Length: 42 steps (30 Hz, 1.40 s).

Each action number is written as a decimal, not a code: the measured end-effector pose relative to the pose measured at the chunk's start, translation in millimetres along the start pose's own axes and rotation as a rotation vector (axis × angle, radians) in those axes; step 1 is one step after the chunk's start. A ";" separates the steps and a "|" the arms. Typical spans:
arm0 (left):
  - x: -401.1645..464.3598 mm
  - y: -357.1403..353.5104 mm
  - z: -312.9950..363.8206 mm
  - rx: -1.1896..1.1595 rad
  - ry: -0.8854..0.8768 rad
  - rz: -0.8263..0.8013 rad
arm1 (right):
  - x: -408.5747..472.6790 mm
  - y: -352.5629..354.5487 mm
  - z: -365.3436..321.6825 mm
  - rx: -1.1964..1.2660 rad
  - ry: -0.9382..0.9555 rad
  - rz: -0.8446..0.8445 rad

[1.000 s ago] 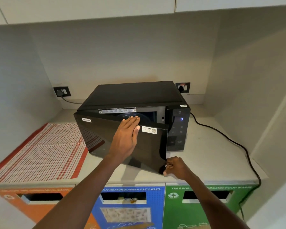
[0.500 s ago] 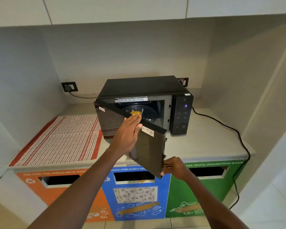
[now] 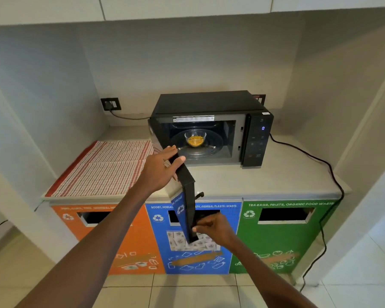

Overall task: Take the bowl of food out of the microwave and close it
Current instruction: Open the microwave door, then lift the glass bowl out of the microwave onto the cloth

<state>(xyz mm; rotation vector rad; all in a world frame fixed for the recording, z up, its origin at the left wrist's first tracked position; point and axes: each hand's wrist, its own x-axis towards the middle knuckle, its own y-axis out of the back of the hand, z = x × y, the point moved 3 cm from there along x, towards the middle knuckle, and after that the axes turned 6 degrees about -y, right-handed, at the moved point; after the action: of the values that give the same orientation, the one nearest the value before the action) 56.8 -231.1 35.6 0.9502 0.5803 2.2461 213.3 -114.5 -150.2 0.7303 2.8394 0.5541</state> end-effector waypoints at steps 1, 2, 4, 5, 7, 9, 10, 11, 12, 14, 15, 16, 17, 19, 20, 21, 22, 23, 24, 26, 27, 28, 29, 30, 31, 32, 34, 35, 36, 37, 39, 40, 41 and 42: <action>-2.9 6.0 -1.9 0.004 0.020 0.004 | -3.0 -10.6 -3.7 -0.003 0.015 -0.006; -5.9 12.3 -4.1 0.004 0.036 0.004 | -5.9 -21.0 -7.5 -0.007 0.028 -0.009; -11.5 25.4 -8.7 -0.005 0.052 -0.001 | -10.5 -40.0 -14.9 -0.006 0.049 -0.008; -14.4 33.1 -11.0 -0.002 0.057 -0.008 | -11.5 -49.7 -18.0 -0.006 0.059 -0.005; -18.2 46.2 -15.6 0.015 0.076 -0.033 | -12.5 -65.8 -22.2 0.000 0.053 0.014; -22.4 57.7 -20.4 0.032 0.091 -0.062 | -12.9 -79.8 -27.3 0.008 0.044 0.042; -25.2 63.6 -22.6 0.039 0.096 -0.072 | -12.6 -86.3 -30.3 0.005 0.044 0.062; -27.1 67.5 -24.5 0.041 0.100 -0.078 | -11.5 -90.5 -32.0 -0.001 0.037 0.088; -29.3 72.2 -26.3 0.045 0.104 -0.080 | -11.0 -94.0 -35.3 -0.003 0.029 0.112; -33.9 80.7 -28.9 0.053 0.110 -0.081 | -10.0 -98.7 -42.5 0.003 0.034 0.131; -35.4 84.2 -29.6 0.062 0.113 -0.083 | -9.5 -101.0 -46.7 0.005 0.050 0.117; -36.6 87.3 -30.0 0.074 0.115 -0.087 | -9.5 -104.0 -51.1 0.004 0.066 0.092; -37.2 89.5 -30.2 0.086 0.118 -0.091 | -9.5 -107.0 -55.0 -0.004 0.083 0.067; -37.8 92.9 -29.5 0.116 0.123 -0.096 | -9.8 -112.7 -60.5 -0.036 0.123 0.031; -37.9 94.2 -29.0 0.137 0.126 -0.098 | -9.9 -114.9 -62.3 -0.051 0.138 0.018; -37.7 95.0 -28.7 0.159 0.128 -0.101 | -9.7 -116.2 -63.3 -0.066 0.147 0.006; -37.4 95.6 -28.7 0.179 0.132 -0.104 | -8.9 -117.1 -63.8 -0.083 0.156 -0.007; -36.9 95.6 -28.9 0.197 0.138 -0.104 | -7.5 -117.6 -63.8 -0.100 0.164 -0.021; -36.2 95.4 -29.2 0.216 0.145 -0.100 | -6.2 -117.8 -63.9 -0.112 0.169 -0.037; -34.6 94.2 -29.8 0.253 0.162 -0.082 | -3.6 -118.6 -64.0 -0.127 0.176 -0.064; -33.8 93.1 -29.1 0.280 0.165 -0.074 | -2.1 -118.6 -64.2 -0.133 0.180 -0.075; -33.1 92.0 -27.4 0.319 0.154 -0.063 | -0.9 -118.7 -64.7 -0.135 0.183 -0.091; -32.3 90.8 -25.2 0.364 0.136 -0.052 | 0.6 -118.7 -65.5 -0.134 0.188 -0.112; -30.7 89.3 -22.6 0.411 0.118 -0.044 | 2.0 -118.4 -66.7 -0.131 0.194 -0.136; -29.6 88.0 -19.5 0.456 0.106 -0.046 | 2.7 -118.0 -68.3 -0.129 0.202 -0.160; -28.1 86.1 -16.4 0.506 0.099 -0.058 | 3.6 -117.2 -70.0 -0.126 0.207 -0.183; -24.0 81.0 -12.3 0.589 0.097 -0.082 | 7.5 -113.5 -70.4 -0.117 0.209 -0.210; -22.9 79.3 -10.4 0.616 0.109 -0.085 | 9.1 -110.5 -70.2 -0.106 0.199 -0.209; -21.5 77.3 -8.3 0.636 0.126 -0.078 | 11.7 -106.4 -69.8 -0.094 0.185 -0.202; -19.6 75.0 -6.2 0.649 0.139 -0.067 | 15.5 -101.0 -69.0 -0.082 0.178 -0.188; -15.9 68.3 -3.1 0.673 0.165 -0.046 | 24.5 -88.5 -65.4 -0.068 0.173 -0.145; -13.9 64.4 -1.5 0.688 0.178 -0.039 | 29.7 -81.0 -62.4 -0.050 0.161 -0.120; -11.3 59.8 0.2 0.711 0.187 -0.036 | 35.5 -73.4 -59.1 -0.028 0.142 -0.101; -7.9 54.2 1.9 0.751 0.189 -0.037 | 42.8 -65.8 -54.5 -0.004 0.117 -0.086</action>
<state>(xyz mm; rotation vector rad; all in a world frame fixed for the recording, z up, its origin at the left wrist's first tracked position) 42.3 -274.7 65.5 1.0485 1.5801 2.1087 134.5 -163.9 -128.3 0.5895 2.9597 0.6080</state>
